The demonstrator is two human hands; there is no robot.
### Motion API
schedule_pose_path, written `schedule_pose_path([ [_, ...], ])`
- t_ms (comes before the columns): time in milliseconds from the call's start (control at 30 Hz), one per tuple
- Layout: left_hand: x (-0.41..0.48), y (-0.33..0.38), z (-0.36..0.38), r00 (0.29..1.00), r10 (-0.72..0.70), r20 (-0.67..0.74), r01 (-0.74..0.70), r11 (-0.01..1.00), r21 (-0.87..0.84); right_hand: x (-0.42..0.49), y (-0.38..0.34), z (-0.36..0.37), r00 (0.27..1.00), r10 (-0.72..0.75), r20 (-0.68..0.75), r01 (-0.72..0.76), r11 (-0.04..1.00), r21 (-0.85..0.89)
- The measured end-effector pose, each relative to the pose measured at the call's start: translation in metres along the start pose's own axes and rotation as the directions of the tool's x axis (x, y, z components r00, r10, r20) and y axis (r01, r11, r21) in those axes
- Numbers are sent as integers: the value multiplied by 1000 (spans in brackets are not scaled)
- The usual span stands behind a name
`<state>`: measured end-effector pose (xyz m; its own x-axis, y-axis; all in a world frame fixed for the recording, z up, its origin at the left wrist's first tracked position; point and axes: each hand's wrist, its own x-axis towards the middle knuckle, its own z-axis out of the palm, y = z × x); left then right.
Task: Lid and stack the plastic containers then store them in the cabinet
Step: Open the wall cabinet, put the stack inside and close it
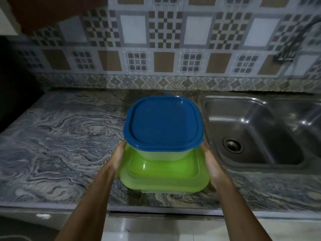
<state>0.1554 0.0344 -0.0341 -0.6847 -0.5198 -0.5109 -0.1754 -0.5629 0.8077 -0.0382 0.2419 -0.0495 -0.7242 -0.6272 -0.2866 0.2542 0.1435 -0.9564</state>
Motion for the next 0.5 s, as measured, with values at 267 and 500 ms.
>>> schedule_pose_path([
  [267, -84, 56, 31, 948, 311, 69, -314, 949, 35, -73, -85, -7, 953, -293, 77, 293, 956, 6],
  [500, -187, 124, 70, 845, 469, 257, -501, 862, 73, -155, -185, -26, 893, -417, 169, 416, 908, 44],
])
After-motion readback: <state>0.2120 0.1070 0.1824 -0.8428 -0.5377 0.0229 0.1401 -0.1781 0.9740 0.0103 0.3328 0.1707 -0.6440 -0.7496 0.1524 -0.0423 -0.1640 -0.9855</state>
